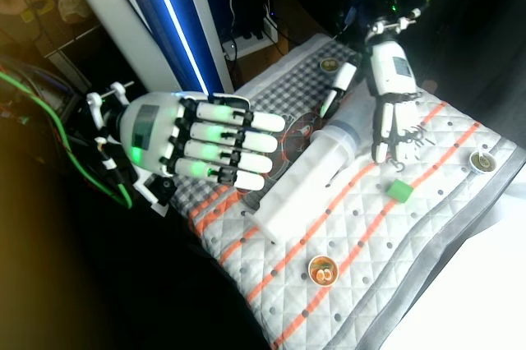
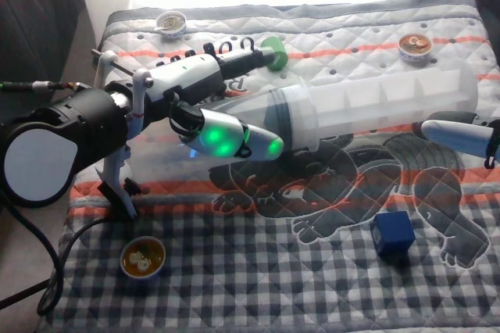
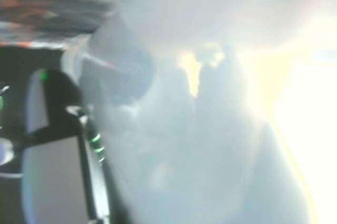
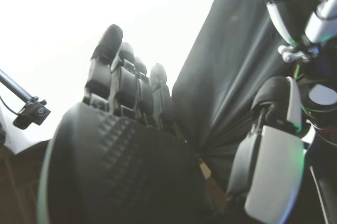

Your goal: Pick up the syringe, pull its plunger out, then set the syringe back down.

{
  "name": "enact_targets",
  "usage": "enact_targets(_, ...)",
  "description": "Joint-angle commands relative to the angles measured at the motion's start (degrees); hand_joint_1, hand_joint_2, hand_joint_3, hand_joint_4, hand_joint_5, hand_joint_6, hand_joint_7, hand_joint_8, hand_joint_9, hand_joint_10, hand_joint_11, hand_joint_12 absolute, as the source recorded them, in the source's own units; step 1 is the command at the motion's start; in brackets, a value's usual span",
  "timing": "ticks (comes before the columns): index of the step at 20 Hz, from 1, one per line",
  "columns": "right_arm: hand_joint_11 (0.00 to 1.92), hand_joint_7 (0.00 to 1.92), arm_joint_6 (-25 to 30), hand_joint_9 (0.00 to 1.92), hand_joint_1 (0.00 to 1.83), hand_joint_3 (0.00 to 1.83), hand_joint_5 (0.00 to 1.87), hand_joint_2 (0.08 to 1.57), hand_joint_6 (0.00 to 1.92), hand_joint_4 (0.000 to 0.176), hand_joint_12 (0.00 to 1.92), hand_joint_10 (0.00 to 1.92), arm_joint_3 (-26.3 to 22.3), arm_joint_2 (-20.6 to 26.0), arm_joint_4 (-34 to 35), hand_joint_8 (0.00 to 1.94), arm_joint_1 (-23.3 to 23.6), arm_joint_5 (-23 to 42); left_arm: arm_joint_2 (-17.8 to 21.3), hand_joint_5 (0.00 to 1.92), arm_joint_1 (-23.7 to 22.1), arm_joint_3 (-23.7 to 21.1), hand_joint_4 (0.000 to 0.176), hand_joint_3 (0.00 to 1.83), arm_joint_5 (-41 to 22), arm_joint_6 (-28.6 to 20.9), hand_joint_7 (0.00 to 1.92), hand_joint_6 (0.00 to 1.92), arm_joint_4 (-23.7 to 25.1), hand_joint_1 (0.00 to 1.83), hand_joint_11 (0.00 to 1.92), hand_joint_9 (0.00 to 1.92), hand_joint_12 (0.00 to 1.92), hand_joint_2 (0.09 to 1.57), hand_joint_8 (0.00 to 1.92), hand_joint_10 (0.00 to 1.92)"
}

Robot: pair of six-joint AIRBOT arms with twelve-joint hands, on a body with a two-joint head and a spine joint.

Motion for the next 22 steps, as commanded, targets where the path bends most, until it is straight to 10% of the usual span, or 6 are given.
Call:
enact_targets(1, 0.0, 0.14, 0.31, 0.14, 0.88, 0.0, 0.25, 0.88, 0.01, 0.027, 0.63, 0.0, -0.02, 0.17, -0.93, 0.01, 0.92, 7.22, -0.5, 0.05, 0.85, -0.33, 0.088, 0.0, -0.05, -1.48, 0.09, 0.01, -1.13, 0.59, 0.0, 0.11, 1.08, 0.96, 0.01, 0.04)
enact_targets(13, 0.05, 0.27, -1.76, 0.35, 0.63, 0.0, 0.21, 1.08, 0.0, 0.036, 0.93, 0.0, -2.19, 5.41, -0.86, 0.0, 1.12, 19.24, 19.12, 0.6, 7.03, -15.52, 0.0, 0.0, 48.17, -47.05, 0.74, 0.05, 23.77, 0.78, 0.35, 0.72, 1.16, 1.29, 0.03, 0.21)
enact_targets(14, 0.1, 0.38, -3.67, 0.45, 0.64, 0.0, 0.22, 1.08, 0.02, 0.048, 0.98, 0.02, -3.0, 6.51, -1.19, 0.02, 2.33, 19.24, 20.08, 0.55, 7.06, -16.41, 0.053, 0.0, 51.74, -46.47, 0.74, 1.31, 23.77, 0.8, 0.3, 0.71, 1.18, 1.35, 0.02, 0.16)
enact_targets(17, 0.0, 0.29, -7.57, 0.39, 0.5, 0.01, 0.11, 1.12, 0.0, 0.048, 0.96, 0.0, -3.56, 7.53, -3.74, 0.0, 5.45, 19.24, 22.92, 0.45, 7.55, -20.03, 0.109, 0.0, 63.04, -41.08, 0.71, 1.75, 23.42, 0.72, 0.37, 0.74, 1.14, 1.42, 0.0, 0.11)
enact_targets(19, 0.0, 0.27, -8.57, 0.37, 0.45, 0.04, 0.16, 1.24, 0.02, 0.0, 1.02, 0.0, -3.69, 7.57, -5.48, 0.01, 8.26, 19.24, 24.29, 0.39, 7.9, -21.68, 0.0, 0.0, 68.55, -38.76, 0.71, 0.98, 23.67, 0.66, 0.24, 0.72, 1.34, 1.32, 0.0, 0.09)
enact_targets(22, 0.0, 0.39, -10.14, 0.43, 0.33, 0.01, 0.3, 1.23, 0.04, 0.0, 1.16, 0.01, -4.14, 7.56, -7.48, 0.01, 11.69, 19.24, 25.04, 0.34, 8.13, -22.64, 0.0, 0.0, 72.9, -37.7, 0.52, 0.23, 24.08, 0.36, 0.02, 0.58, 1.27, 1.28, 0.0, 0.02)
